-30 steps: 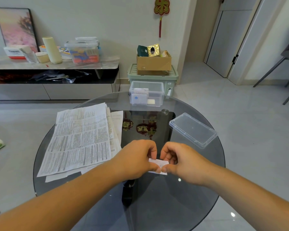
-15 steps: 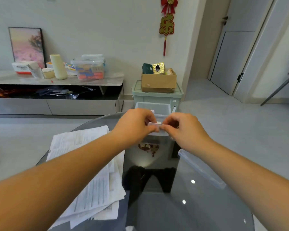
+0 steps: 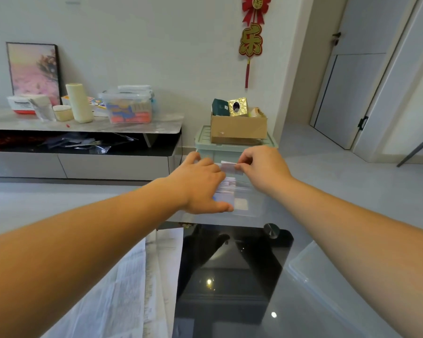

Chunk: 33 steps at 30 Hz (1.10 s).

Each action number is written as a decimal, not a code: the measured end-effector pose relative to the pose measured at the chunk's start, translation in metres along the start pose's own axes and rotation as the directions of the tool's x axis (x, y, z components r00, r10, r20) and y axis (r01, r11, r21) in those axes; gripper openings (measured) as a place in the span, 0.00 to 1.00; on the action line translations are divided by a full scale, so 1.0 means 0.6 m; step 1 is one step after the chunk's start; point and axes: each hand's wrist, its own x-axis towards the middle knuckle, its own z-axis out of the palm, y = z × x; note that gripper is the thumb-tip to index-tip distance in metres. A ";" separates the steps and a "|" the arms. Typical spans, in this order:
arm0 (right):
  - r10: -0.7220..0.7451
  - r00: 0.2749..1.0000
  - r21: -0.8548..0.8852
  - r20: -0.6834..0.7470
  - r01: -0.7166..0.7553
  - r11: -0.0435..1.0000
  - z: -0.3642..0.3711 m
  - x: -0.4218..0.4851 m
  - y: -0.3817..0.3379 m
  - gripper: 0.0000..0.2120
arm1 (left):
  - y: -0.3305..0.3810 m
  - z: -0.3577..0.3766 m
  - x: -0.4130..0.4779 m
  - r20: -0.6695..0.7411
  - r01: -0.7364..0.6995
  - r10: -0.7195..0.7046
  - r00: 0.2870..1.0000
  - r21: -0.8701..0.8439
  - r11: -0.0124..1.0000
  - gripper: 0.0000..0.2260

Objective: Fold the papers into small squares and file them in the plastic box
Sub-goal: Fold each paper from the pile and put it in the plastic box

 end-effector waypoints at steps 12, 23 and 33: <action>0.005 0.997 -0.123 0.079 0.005 0.992 0.012 0.016 -0.005 0.09 | 0.007 0.009 0.038 0.137 0.018 0.002 0.991 -0.142 0.990 0.34; 0.011 0.995 -0.175 0.101 0.007 0.985 0.009 0.015 -0.012 0.08 | 0.006 0.014 0.035 0.117 0.012 0.007 0.993 -0.164 0.986 0.34; -0.006 0.983 -0.201 0.186 0.044 0.979 0.010 0.024 -0.009 0.09 | 0.008 0.010 0.033 0.119 0.009 0.014 0.993 -0.194 0.981 0.38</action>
